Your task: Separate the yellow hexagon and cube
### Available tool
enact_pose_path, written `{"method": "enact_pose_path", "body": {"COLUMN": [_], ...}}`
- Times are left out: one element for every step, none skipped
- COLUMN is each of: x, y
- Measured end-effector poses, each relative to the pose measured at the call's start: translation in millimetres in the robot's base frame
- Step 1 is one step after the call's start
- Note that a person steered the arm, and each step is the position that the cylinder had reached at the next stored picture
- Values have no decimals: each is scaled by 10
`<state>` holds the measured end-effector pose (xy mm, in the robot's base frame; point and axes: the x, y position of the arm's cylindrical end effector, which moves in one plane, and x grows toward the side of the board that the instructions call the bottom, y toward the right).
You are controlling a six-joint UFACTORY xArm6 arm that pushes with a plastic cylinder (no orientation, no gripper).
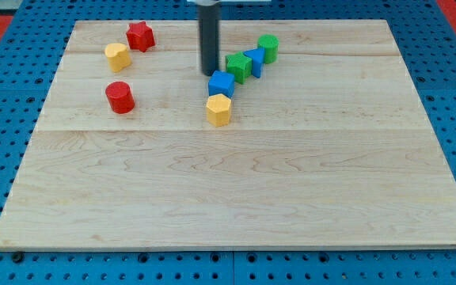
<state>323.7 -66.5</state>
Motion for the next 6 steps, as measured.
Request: {"method": "enact_pose_path", "body": {"x": [121, 339, 516, 950, 891, 502], "y": [-354, 260, 284, 498, 308, 385]}}
